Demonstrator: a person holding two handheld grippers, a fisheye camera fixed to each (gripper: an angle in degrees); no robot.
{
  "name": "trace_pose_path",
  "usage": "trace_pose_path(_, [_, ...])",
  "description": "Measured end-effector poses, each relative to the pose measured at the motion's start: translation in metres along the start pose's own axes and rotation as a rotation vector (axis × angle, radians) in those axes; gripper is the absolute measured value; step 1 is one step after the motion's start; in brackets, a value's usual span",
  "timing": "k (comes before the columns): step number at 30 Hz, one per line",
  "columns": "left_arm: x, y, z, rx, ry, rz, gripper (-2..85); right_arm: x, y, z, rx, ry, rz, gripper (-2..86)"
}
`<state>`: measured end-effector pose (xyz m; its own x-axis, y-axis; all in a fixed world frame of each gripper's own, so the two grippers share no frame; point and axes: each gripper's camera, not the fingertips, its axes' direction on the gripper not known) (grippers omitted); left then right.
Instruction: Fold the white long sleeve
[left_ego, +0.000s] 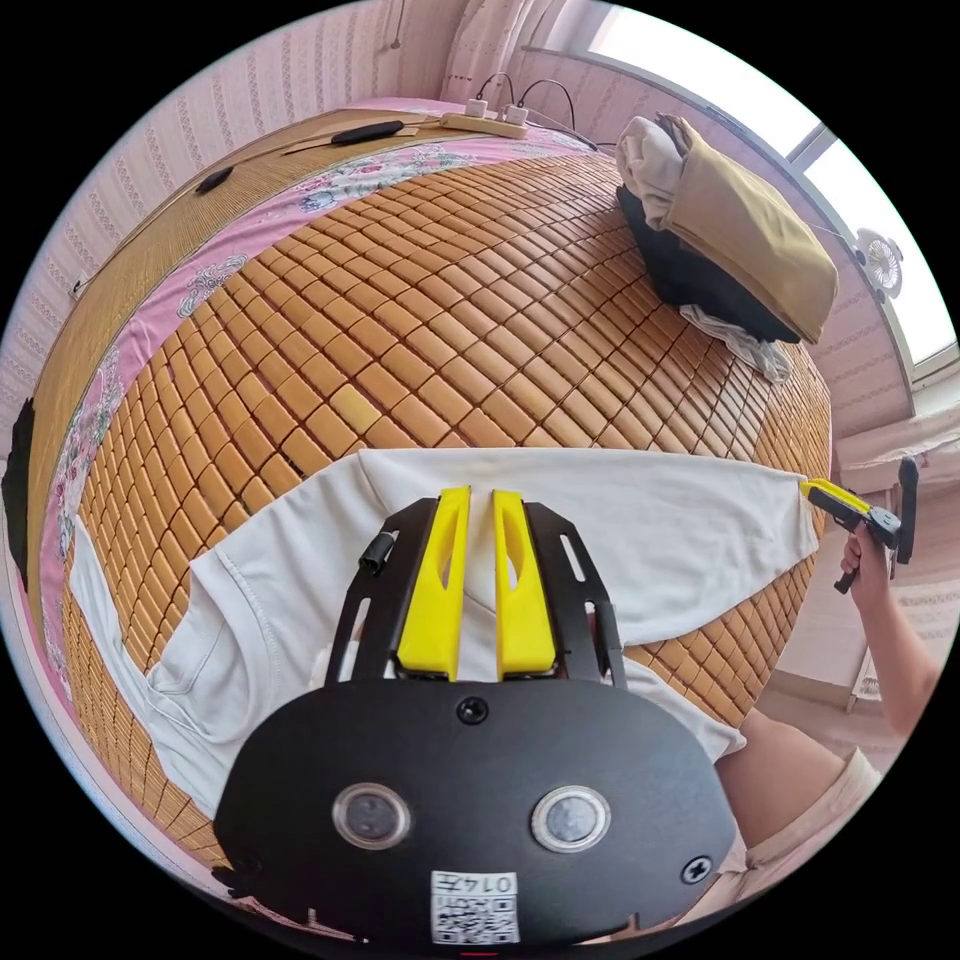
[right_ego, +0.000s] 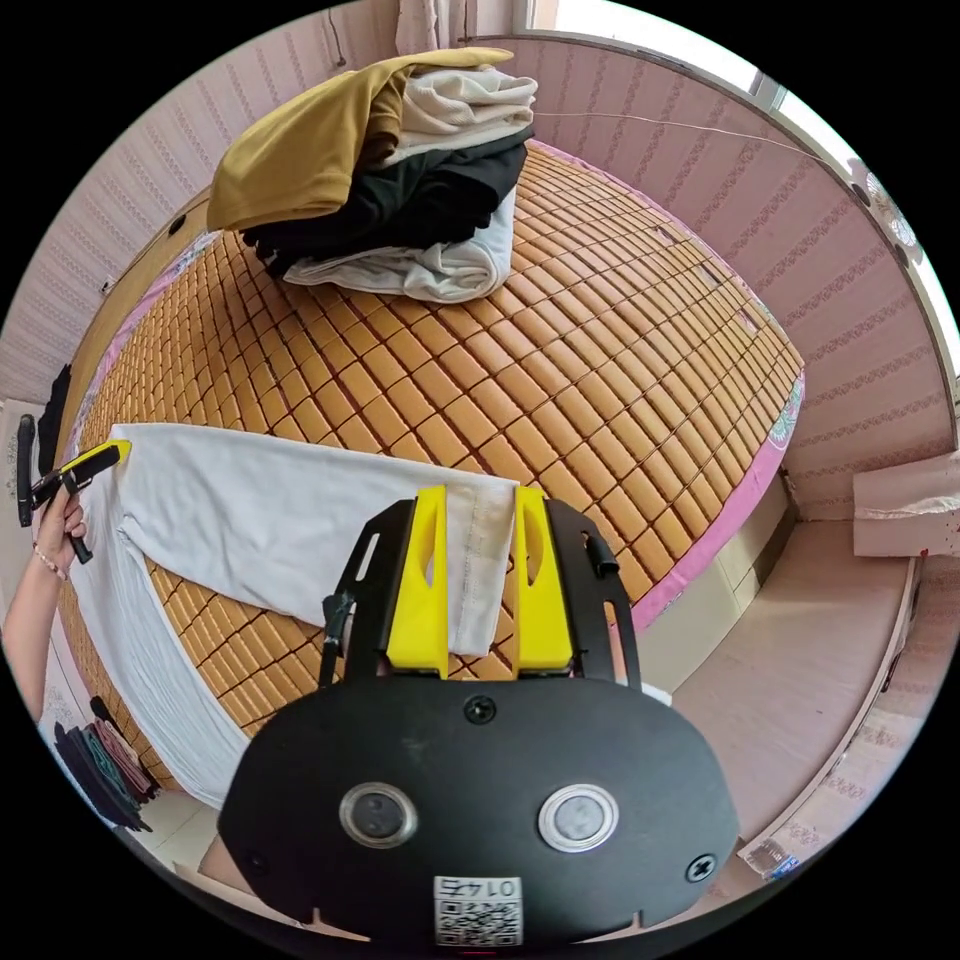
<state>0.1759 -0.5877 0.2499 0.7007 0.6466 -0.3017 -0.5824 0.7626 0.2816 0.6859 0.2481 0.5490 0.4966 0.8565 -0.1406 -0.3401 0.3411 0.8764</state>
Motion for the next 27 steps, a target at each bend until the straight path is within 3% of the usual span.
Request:
trace_pose_path(3, [0.002,-0.002,0.001,0.02,0.033,0.019,1.0,-0.005,0.001,-0.008,0.025,0.04,-0.042,1.5])
trace_pose_path(7, [0.005,-0.007,0.001,0.003,0.03,0.022,-0.8,0.003,-0.014,-0.021,0.034,0.015,-0.077,0.1])
trace_pose_path(15, [0.011,-0.012,0.0,0.032,-0.031,0.015,-0.9,0.013,-0.072,-0.051,0.103,0.029,-0.15,0.8])
trace_pose_path(18, [0.009,-0.005,-0.001,0.039,-0.013,-0.006,-0.7,0.011,-0.087,-0.046,0.04,0.048,-0.192,3.1])
trace_pose_path(23, [0.006,0.018,-0.021,0.062,0.007,-0.022,0.3,0.029,-0.086,-0.085,0.107,0.076,-0.125,5.5])
trace_pose_path(27, [0.026,0.046,-0.045,0.106,-0.021,0.056,0.5,0.038,-0.069,-0.117,0.063,-0.03,-0.098,5.1])
